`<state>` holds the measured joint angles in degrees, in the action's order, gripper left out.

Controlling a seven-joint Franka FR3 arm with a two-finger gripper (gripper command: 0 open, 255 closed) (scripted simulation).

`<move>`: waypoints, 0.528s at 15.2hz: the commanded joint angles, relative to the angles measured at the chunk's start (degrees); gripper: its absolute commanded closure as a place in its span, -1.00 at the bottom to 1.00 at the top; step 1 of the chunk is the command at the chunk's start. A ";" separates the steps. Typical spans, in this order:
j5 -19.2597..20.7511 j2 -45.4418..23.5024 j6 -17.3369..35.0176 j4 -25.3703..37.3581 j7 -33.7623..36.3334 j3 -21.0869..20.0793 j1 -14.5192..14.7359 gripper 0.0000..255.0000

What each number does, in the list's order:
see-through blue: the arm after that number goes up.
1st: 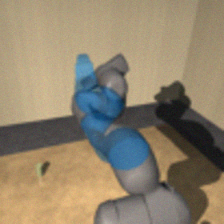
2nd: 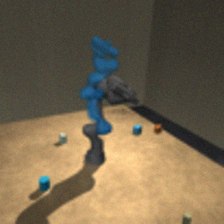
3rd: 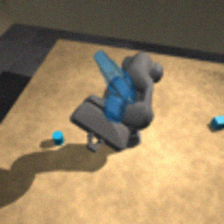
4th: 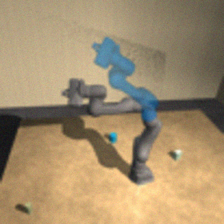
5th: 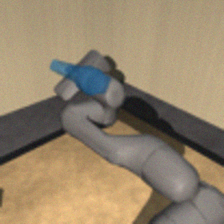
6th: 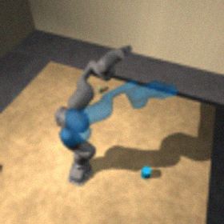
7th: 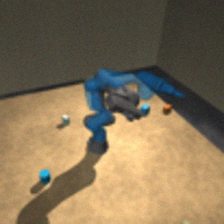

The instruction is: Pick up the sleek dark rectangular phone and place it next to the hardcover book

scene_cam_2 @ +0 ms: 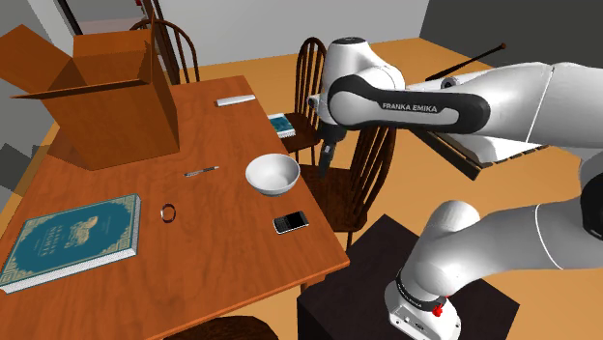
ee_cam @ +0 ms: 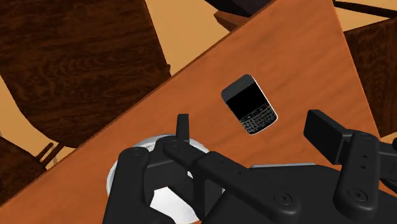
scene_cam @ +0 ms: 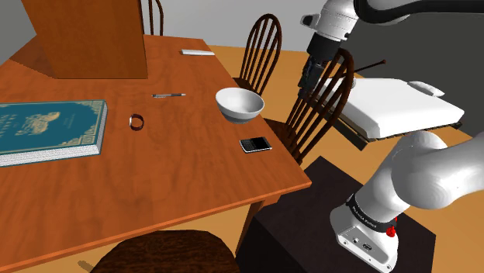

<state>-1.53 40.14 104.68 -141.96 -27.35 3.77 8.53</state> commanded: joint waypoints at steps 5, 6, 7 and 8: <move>1.19 -6.66 12.12 -5.12 -12.04 -0.65 6.22 -1.00; 1.41 -7.86 14.12 -5.89 -14.00 -0.76 7.19 -1.00; 1.64 -9.09 16.14 -6.64 -15.93 -0.89 8.14 -1.00; 1.88 -10.35 18.18 -7.36 -17.85 -1.02 9.09 -1.00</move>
<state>0.11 30.78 120.81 -148.43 -43.11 2.92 16.60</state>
